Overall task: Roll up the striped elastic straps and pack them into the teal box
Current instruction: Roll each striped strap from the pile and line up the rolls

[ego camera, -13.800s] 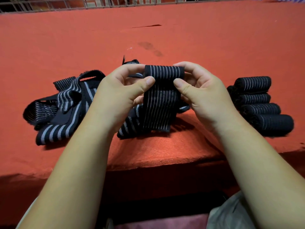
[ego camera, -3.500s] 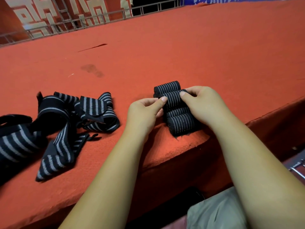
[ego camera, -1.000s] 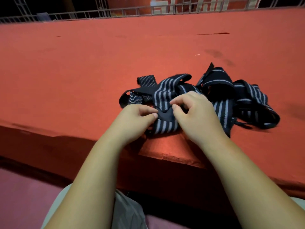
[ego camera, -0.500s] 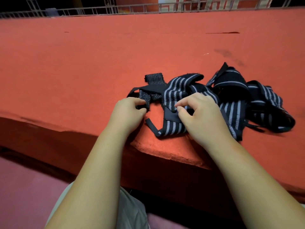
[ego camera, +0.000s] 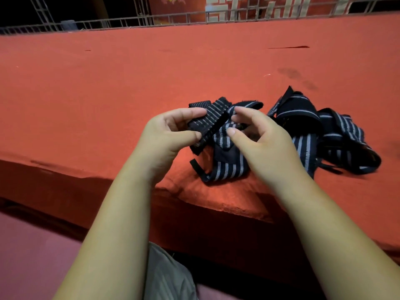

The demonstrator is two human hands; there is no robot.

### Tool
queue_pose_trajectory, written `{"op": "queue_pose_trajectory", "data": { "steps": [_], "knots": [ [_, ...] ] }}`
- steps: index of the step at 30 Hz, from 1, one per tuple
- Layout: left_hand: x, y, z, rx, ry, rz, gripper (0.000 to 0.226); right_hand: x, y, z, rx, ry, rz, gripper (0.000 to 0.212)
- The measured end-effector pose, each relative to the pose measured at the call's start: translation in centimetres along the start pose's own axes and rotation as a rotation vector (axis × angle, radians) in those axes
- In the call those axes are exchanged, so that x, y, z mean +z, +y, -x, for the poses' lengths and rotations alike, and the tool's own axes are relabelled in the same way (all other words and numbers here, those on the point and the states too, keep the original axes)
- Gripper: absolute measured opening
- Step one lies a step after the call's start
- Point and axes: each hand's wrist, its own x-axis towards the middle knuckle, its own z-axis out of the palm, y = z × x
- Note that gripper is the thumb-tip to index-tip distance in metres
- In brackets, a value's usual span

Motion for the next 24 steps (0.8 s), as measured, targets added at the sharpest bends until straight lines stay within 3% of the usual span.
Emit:
{"op": "queue_pose_trajectory", "data": {
  "steps": [2,6,8,15,20,24],
  "knots": [
    [0.0,0.2,0.2,-0.006,-0.048,0.063,0.045,-0.3,-0.3,0.1,0.027,-0.046,-0.085,0.041],
    [0.6,0.5,0.6,-0.009,-0.129,0.036,0.048,-0.7,-0.9,0.8,0.005,-0.126,-0.168,0.013],
    [1.0,0.8,0.9,-0.02,-0.136,-0.031,0.049,-0.9,-1.0,1.1,-0.006,-0.141,-0.198,0.017],
    [2.6,1.1,0.7,-0.031,0.034,-0.114,0.005,-1.7,-1.3,1.1,0.085,-0.197,-0.356,0.018],
    [2.9,1.1,-0.1,-0.093,0.3,0.025,0.011,-3.5,-1.3,1.5,0.239,-0.346,-0.396,0.034],
    [3.2,0.9,-0.3,-0.162,0.281,0.072,0.017,-5.0,-1.2,2.3,0.332,-0.54,-0.511,0.024]
  ]
}}
